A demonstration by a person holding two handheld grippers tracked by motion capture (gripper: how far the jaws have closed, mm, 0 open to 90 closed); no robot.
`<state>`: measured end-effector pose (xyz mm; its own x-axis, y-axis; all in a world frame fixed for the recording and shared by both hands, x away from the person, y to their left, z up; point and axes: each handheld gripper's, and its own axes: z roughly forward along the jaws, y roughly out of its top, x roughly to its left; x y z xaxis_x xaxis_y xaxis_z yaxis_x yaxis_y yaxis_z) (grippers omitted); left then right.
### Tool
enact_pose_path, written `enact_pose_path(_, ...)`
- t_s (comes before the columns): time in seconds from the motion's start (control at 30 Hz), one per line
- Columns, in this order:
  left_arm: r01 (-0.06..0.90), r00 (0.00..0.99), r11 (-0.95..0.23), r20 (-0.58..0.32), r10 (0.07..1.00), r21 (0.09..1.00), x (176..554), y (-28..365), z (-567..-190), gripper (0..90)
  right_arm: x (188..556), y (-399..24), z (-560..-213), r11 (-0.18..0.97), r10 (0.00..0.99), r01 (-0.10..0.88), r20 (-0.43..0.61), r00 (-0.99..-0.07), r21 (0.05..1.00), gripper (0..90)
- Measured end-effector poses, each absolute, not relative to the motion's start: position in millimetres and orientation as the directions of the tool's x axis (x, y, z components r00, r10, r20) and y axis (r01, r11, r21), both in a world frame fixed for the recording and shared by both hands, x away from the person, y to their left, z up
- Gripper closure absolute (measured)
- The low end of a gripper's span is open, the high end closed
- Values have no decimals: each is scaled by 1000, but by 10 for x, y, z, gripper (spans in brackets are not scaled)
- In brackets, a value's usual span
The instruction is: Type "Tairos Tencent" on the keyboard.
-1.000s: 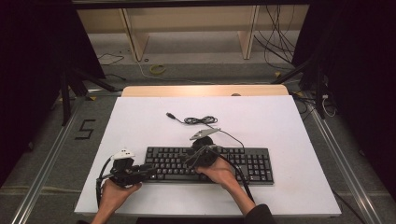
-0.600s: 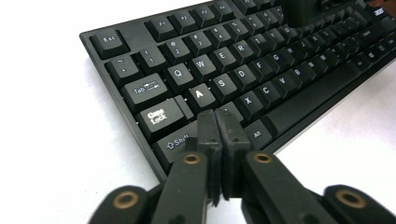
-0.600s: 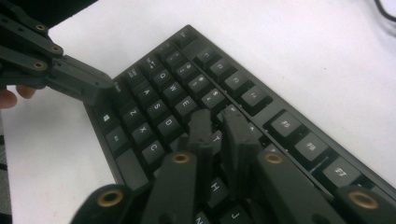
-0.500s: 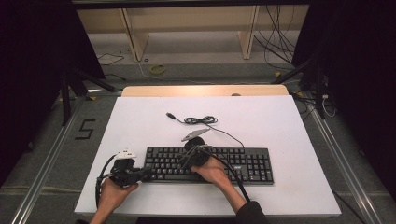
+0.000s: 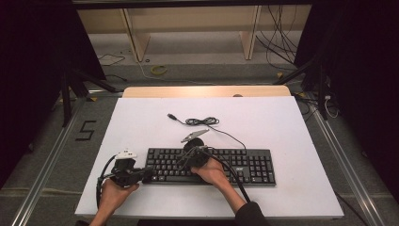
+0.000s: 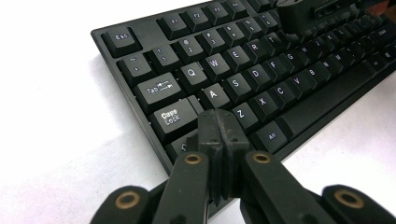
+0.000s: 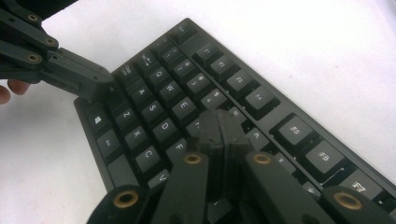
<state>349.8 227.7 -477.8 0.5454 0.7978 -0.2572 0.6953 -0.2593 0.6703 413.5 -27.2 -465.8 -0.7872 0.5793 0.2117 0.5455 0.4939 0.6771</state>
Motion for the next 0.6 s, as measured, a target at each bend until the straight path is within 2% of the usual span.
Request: enact_pose_path(0.6,696,546,-260,-258,797,670,3525,2281,-4792,891,4169,-247,-4724,502,588,556,210,-781,663,900)
